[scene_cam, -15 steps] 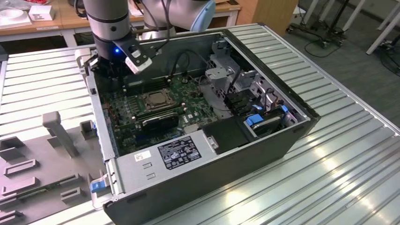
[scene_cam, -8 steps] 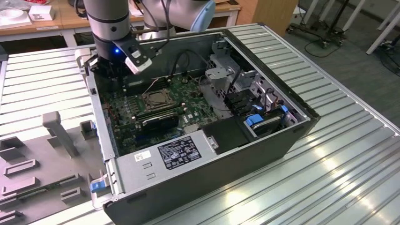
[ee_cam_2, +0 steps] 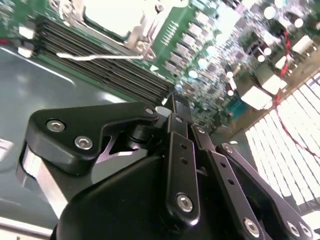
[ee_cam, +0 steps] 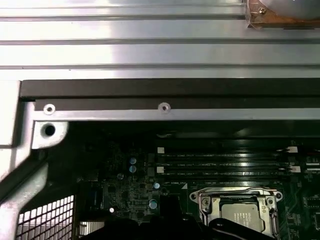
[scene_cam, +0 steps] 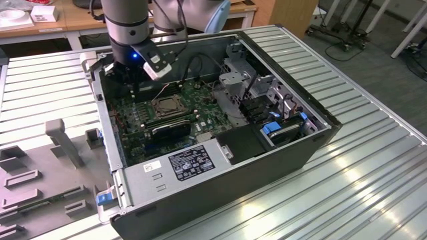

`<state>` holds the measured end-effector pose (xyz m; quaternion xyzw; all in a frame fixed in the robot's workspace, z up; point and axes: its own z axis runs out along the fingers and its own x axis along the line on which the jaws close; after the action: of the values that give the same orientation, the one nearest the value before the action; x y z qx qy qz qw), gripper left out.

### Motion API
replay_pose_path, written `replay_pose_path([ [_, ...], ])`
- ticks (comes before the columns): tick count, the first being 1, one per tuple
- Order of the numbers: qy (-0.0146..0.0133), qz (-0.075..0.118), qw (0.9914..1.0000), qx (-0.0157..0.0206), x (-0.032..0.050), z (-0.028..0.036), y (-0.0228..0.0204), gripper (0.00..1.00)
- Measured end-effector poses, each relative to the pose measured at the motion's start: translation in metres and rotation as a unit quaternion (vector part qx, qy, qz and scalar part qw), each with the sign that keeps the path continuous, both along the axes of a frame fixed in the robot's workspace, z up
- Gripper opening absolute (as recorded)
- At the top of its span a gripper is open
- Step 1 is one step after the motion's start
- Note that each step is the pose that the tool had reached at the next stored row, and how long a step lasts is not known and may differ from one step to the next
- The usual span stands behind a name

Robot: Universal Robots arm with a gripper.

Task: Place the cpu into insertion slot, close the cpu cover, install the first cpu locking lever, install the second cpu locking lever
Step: 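Install the first cpu locking lever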

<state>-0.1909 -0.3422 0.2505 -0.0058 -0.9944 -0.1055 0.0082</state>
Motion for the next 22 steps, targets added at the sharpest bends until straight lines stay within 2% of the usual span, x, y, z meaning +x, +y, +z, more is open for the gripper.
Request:
replay_pose_path([
  [8, 0.0012, 0.000, 1.00000, 0.0000, 0.0324, -0.0024, -0.0038, 0.11],
  [10, 0.0023, 0.000, 1.00000, 0.0001, 0.0412, -0.0032, -0.0038, 0.11],
  [12, 0.0048, 0.000, 0.99999, -0.0001, 0.0478, -0.0036, -0.0038, 0.11],
  [14, 0.0101, 0.000, 0.99995, -0.0021, 0.0503, -0.0036, -0.0038, 0.11],
  [15, 0.0138, 0.000, 0.99989, -0.0047, 0.0511, -0.0036, -0.0035, 0.11],
  [16, 0.0164, 0.000, 0.99984, -0.0066, 0.0517, -0.0037, -0.0031, 0.11],
  [19, 0.0169, 0.000, 0.99984, -0.0067, 0.0525, -0.0038, -0.0030, 0.11],
  [22, 0.0169, 0.000, 0.99985, -0.0040, 0.0541, -0.0043, -0.0022, 0.11],
])
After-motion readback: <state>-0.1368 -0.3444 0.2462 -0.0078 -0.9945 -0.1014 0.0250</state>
